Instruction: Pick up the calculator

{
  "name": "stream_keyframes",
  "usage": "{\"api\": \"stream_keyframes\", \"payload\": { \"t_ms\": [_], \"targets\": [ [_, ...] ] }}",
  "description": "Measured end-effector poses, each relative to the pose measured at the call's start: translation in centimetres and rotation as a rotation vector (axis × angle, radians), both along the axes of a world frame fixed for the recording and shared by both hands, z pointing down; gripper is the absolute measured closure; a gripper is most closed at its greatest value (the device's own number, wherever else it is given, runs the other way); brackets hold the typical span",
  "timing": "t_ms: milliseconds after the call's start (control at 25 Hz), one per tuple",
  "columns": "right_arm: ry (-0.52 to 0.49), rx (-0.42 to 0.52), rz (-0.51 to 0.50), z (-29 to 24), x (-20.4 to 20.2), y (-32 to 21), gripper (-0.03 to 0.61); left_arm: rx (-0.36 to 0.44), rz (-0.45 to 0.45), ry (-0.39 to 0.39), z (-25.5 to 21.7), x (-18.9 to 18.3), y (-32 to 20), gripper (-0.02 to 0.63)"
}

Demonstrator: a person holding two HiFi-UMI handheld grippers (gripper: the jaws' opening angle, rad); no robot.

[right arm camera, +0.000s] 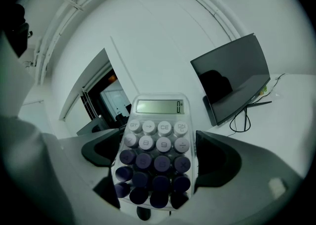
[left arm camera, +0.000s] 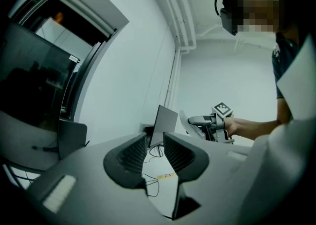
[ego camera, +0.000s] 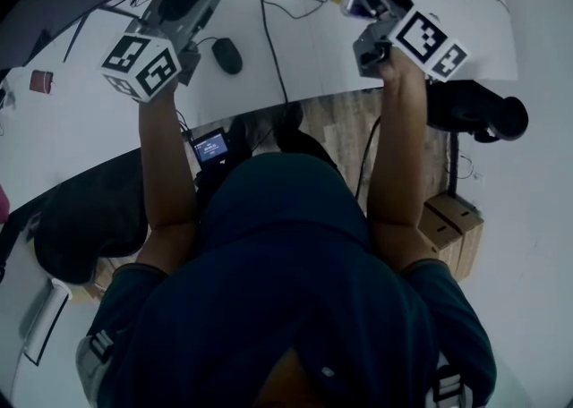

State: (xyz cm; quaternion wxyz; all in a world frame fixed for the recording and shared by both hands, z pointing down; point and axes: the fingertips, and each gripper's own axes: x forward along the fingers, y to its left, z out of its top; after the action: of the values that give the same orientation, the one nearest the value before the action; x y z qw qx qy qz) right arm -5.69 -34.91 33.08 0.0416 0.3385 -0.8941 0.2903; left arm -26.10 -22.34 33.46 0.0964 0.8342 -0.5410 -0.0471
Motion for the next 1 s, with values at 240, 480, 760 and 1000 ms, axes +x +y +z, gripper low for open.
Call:
{"api": "stream_keyframes", "payload": {
  "t_ms": [240, 480, 760, 1000],
  "targets": [
    [-0.034, 0.037, 0.009, -2.3, 0.1, 0.4, 0.091, 0.008, 0.009, -0.001, -0.4, -0.2, 0.1, 0.512],
    [-0.041, 0.058, 0.03, -3.4, 0.5, 0.6, 0.092, 0.014, 0.019, -0.006, -0.7, -0.2, 0.2, 0.512],
    [-0.038, 0.066, 0.041, -3.8, 0.8, 0.7, 0.092, 0.016, 0.023, -0.001, -1.0, -0.1, 0.2, 0.512],
    [-0.032, 0.061, 0.042, -3.7, 0.7, 0.8, 0.092, 0.013, 0.024, 0.004, -1.0, -0.2, 0.2, 0.512]
  ]
}}
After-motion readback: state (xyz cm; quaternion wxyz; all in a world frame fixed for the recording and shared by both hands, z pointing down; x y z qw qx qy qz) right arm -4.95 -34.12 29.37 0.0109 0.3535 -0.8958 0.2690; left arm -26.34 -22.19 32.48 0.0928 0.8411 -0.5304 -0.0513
